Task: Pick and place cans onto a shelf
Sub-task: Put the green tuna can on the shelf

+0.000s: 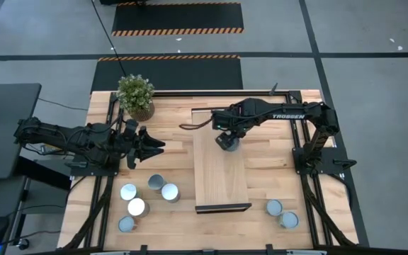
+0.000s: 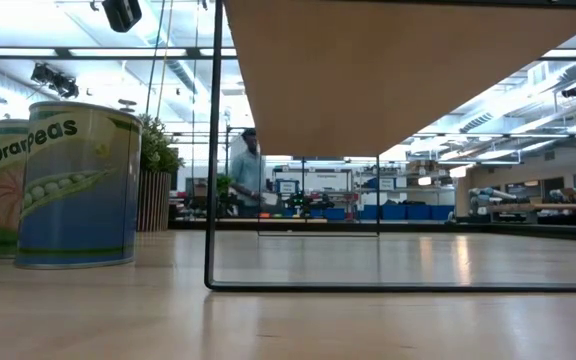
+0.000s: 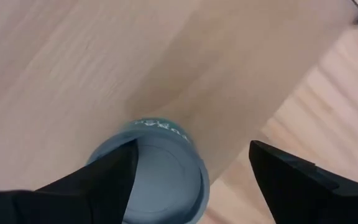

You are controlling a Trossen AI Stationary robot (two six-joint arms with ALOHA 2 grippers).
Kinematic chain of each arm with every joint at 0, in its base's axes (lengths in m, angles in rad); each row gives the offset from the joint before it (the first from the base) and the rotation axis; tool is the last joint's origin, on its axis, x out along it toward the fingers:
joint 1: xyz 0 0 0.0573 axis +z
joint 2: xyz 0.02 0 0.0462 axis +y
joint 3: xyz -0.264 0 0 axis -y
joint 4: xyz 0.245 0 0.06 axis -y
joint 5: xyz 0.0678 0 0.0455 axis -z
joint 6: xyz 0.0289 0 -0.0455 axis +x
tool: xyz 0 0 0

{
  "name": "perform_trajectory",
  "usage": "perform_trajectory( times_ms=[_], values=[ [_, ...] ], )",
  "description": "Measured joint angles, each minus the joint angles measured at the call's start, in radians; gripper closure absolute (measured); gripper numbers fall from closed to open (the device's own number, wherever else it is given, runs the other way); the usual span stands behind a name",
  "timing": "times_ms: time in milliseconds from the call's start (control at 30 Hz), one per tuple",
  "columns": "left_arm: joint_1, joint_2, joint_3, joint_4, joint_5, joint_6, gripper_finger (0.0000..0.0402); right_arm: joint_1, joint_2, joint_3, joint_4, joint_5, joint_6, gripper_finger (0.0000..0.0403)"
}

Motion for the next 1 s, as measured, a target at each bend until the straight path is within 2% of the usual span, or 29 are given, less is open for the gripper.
perform_trajectory(
  times_ms=[133, 333, 467, 567, 833, 900, 1000],
  values=[
    [0.000, 0.000, 0.000, 0.000, 0.000, 0.000, 0.0221, 0.006, 0.003, -0.002, 0.060, 0.000, 0.048, 0.0088],
    [0.000, 0.000, 0.000, 0.001, 0.000, 0.000, 0.0221, -0.015, 0.004, 0.039, -0.076, -0.039, -0.096, 0.0088],
    [0.000, 0.000, 0.000, 0.000, 0.000, 0.000, 0.0221, -0.022, 0.004, 0.093, -0.126, -0.039, -0.291, 0.0088],
    [0.000, 0.000, 0.000, 0.001, 0.000, 0.000, 0.0221, -0.028, 0.004, 0.118, -0.121, -0.097, -0.439, 0.0088],
    [0.000, 0.000, 0.000, 0.001, 0.000, 0.000, 0.0221, 0.035, 0.003, 0.127, -0.126, -0.114, -1.120, 0.0087],
    [0.000, 0.000, 0.000, 0.001, 0.000, -0.001, 0.0221, 0.052, 0.003, 0.127, -0.125, -0.106, -1.205, 0.0086],
    [0.000, 0.000, 0.000, 0.001, 0.000, -0.001, 0.0221, 0.062, 0.003, 0.127, -0.120, -0.134, -1.216, 0.0074]
  ],
)
